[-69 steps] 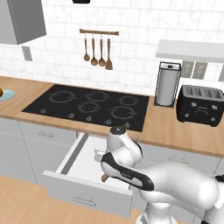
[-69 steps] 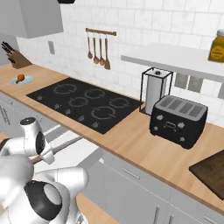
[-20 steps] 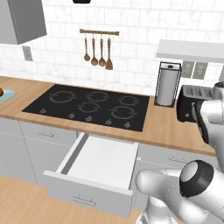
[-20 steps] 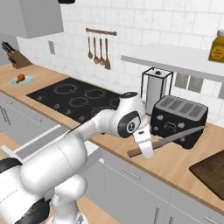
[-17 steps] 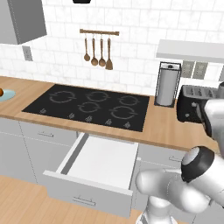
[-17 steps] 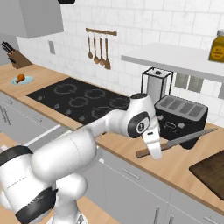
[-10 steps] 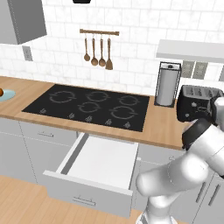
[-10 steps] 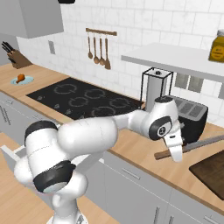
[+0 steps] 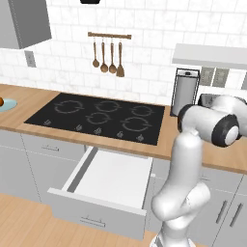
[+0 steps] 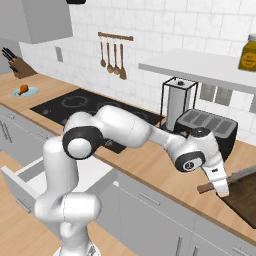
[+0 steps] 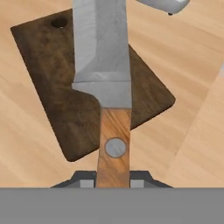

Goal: Pick up the knife from the drawer and place it on the cutting board. Then place the meat from the plate to the cutting board.

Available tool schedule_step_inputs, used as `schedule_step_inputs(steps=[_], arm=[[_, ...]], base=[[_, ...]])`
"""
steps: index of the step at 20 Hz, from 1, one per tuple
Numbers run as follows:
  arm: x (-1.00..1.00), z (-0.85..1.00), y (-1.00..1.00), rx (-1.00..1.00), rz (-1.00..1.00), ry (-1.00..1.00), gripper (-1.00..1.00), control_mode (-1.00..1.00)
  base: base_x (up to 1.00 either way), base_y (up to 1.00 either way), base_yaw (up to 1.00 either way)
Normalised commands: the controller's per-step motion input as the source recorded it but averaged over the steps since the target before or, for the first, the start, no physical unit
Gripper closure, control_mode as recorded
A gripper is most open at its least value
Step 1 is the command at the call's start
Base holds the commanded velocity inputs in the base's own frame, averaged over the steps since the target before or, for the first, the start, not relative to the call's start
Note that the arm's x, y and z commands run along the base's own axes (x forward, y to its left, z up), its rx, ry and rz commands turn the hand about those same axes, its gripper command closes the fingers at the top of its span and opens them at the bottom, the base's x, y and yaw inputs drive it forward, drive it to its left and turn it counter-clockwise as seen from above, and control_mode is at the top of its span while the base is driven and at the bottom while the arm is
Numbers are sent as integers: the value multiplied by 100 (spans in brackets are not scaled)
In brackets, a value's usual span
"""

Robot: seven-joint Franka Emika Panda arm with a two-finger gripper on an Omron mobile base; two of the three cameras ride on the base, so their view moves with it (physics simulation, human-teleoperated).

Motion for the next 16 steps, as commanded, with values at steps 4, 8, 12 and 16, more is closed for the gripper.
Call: schedule_step_inputs(steps=[4,8,12,16], arm=[[22,-34,-59,2,5,0,100,-100],[19,25,-72,15,4,0,100,-100],[30,53,-68,19,4,0,100,-100],[57,15,-55,17,8,0,100,-100]], base=[[0,0,0],[0,0,0],[0,0,0],[0,0,0]])
